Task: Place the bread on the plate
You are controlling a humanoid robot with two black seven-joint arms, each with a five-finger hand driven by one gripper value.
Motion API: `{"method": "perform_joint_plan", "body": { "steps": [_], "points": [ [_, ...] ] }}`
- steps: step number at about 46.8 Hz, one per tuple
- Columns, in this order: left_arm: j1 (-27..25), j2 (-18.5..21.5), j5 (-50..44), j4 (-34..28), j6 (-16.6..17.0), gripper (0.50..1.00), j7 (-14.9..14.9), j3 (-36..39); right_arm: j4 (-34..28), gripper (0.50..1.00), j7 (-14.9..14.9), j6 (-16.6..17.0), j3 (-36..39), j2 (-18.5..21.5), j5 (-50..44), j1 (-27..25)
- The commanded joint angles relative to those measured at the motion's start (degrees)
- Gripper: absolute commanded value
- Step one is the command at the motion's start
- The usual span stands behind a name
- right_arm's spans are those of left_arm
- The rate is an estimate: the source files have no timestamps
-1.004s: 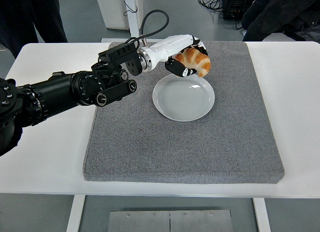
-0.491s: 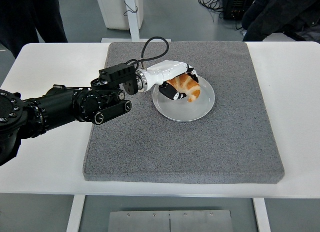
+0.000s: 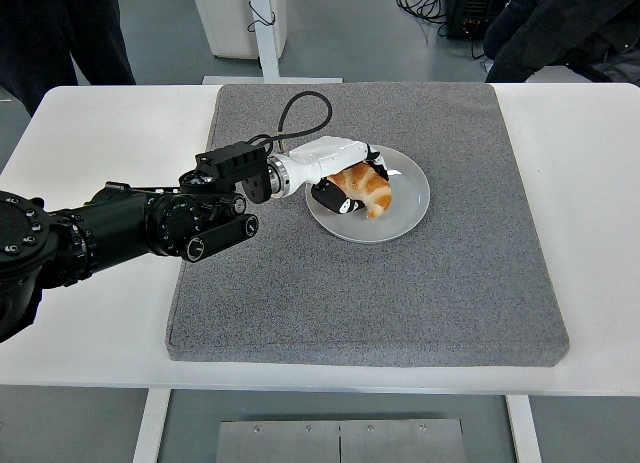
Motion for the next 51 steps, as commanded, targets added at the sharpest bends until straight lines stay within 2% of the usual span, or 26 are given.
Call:
{"method": "perform_joint_plan", "body": {
  "steps": [1, 20, 22, 24, 26, 37, 51],
  "points": [
    [0.4, 0.0, 0.0, 0.0, 0.0, 0.500, 0.0, 0.0, 0.0, 1.000, 0.0, 0.0, 0.0, 0.0, 0.0, 0.0],
    [1.1, 0.0, -0.4, 0.0, 0.4, 0.500, 0.5, 0.8, -0.1, 1.000, 0.0, 0.0, 0.0, 0.0, 0.0, 0.0],
    [1.1, 0.0, -0.5, -0.1, 0.4, 0.692, 0.5, 0.8, -0.1, 1.000, 0.0, 0.0, -0.1, 0.0, 0.0, 0.0],
    [1.1, 0.0, -0.6, -0.2, 0.4, 0.791, 0.4, 0.8, 0.0, 1.000, 0.0, 0.0, 0.0, 0.0, 0.0, 0.0],
    [1.0, 0.0, -0.6, -0.2, 0.3, 0.999, 0.3, 0.7, 0.0, 1.000, 0.0, 0.0, 0.0, 0.0, 0.0, 0.0],
    [-0.2, 0.0, -1.0, -0.9, -0.1, 1.000, 0.3, 0.6, 0.0, 1.000, 0.0, 0.0, 0.0, 0.0, 0.0, 0.0],
    [-6.9, 0.0, -4.1, -4.6, -1.2, 1.000, 0.5, 0.3, -0.1, 1.000, 0.0, 0.0, -0.1, 0.0, 0.0, 0.0]
  ]
}}
